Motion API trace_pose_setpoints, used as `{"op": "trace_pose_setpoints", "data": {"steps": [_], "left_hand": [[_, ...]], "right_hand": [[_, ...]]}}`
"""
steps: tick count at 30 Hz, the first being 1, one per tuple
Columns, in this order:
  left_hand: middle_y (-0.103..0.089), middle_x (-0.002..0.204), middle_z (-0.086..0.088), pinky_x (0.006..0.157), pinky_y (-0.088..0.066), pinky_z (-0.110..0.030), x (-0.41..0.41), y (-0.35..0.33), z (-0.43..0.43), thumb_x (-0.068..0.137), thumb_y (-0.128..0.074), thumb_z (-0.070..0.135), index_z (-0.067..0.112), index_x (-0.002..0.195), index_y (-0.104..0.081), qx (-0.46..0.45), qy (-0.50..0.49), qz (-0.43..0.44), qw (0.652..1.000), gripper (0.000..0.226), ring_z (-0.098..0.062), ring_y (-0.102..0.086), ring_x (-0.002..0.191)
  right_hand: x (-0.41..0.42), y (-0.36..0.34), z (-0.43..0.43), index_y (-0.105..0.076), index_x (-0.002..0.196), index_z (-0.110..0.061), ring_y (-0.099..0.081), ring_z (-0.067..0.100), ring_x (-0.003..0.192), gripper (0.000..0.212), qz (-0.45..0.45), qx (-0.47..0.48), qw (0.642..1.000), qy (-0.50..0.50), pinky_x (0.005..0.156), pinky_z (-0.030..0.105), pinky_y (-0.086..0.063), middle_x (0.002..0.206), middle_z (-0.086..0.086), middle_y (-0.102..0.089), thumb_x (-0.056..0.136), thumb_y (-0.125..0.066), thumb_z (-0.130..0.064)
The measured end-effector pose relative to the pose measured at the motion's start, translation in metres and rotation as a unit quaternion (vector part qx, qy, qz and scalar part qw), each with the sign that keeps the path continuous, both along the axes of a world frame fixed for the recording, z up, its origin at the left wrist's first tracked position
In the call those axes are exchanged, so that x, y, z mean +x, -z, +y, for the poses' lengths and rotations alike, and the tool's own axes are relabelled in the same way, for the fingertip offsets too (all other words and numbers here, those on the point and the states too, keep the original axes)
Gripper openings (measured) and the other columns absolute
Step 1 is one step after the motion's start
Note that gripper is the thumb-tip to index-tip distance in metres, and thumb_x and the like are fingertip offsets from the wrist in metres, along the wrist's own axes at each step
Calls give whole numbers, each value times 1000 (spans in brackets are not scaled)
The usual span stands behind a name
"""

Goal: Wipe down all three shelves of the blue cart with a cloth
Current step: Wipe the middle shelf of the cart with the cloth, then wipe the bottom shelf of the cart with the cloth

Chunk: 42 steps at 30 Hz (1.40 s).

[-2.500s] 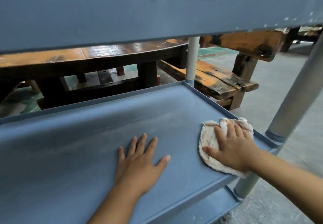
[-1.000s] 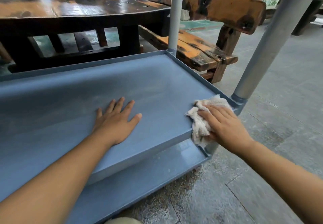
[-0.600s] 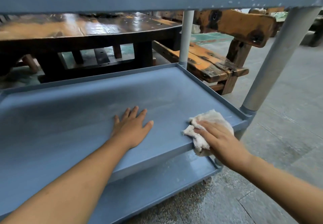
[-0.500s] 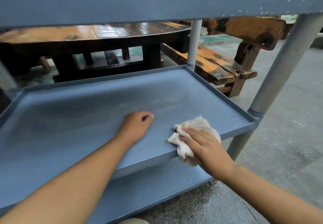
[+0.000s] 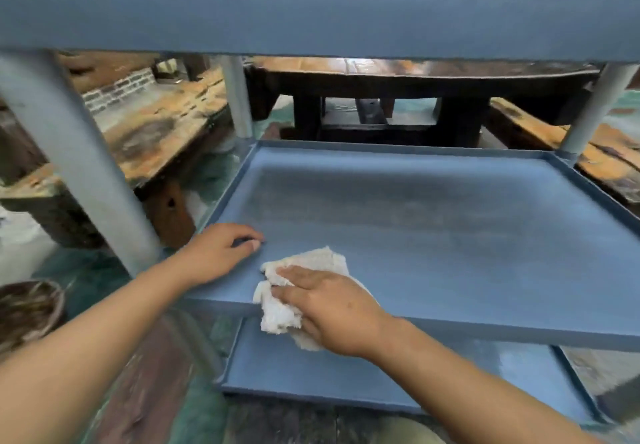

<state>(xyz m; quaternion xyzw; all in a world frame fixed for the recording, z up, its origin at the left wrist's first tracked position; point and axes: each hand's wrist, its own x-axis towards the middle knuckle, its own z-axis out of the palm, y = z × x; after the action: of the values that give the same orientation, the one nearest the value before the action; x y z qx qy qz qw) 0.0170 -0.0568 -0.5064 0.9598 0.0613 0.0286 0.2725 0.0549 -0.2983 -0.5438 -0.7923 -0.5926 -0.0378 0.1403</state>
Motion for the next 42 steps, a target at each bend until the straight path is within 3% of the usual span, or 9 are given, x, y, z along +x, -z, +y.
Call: {"op": "trace_pose_setpoints", "data": {"steps": [4,8,13,18,22,28,31,37,42], "left_hand": [[-68,122,3,106,-44,-37,-3,2,12,98,-58,18,22,116,-68,-103,-1,-12,995,22,-14,-61,115],[-60,132,9,109,-40,-29,21,-7,-9,98,-54,12,29,124,-63,-131,79,29,988,32,-6,-53,126],[-48,148,6,115,-31,-29,52,-23,-43,98,-53,16,23,137,-57,51,243,205,947,40,-8,-42,136],[-50,143,4,114,-32,-35,44,-33,-38,90,-60,14,27,134,-59,111,271,224,930,46,-14,-45,132],[-49,120,6,96,-38,-32,34,-26,-37,86,-67,18,23,121,-62,129,260,166,943,36,-16,-50,113],[-56,94,12,76,-45,-36,18,-24,-31,82,-71,29,28,93,-55,146,224,131,955,19,-15,-55,88],[-59,89,13,72,-46,-35,3,-31,-26,80,-71,29,27,93,-55,138,211,125,960,20,-13,-57,83],[-60,81,13,60,-38,-25,-38,-45,-23,81,-69,26,31,82,-51,89,191,88,974,18,-2,-53,72],[-57,81,7,60,-42,-37,-71,-49,-21,79,-65,26,35,81,-47,9,178,102,979,20,-14,-52,68]], "right_hand": [[-8,-2,57,-41,151,-17,-34,31,146,62,-3,-45,999,-24,117,41,-33,163,15,-29,93,-60,-27],[-11,-4,61,-43,148,-12,-39,35,139,66,-43,-54,997,-36,110,42,-36,154,19,-39,86,-62,-29],[-22,-9,52,-55,133,-5,-45,36,129,49,-93,-12,993,-72,104,49,-40,145,20,-47,87,-60,-23],[-25,4,-5,-61,129,-11,-54,26,125,39,26,87,995,29,96,37,-49,144,7,-54,90,-61,-15],[-26,13,-30,-65,121,-19,-53,18,125,29,82,157,968,176,102,37,-45,137,-3,-56,93,-65,-27],[-29,12,-12,-43,140,-15,-34,24,139,66,67,17,941,332,115,44,-26,148,3,-40,89,-55,-56],[-28,8,-11,-61,127,-14,-35,22,139,44,153,61,940,298,113,35,-28,148,2,-44,93,-61,-42],[-44,-4,-17,-58,96,-24,-58,13,78,6,243,145,941,188,66,34,-42,81,-9,-64,94,-59,-18],[-50,-22,-27,-54,92,-28,-53,13,62,1,200,146,964,94,58,34,-42,66,-7,-59,94,-55,-28]]}}
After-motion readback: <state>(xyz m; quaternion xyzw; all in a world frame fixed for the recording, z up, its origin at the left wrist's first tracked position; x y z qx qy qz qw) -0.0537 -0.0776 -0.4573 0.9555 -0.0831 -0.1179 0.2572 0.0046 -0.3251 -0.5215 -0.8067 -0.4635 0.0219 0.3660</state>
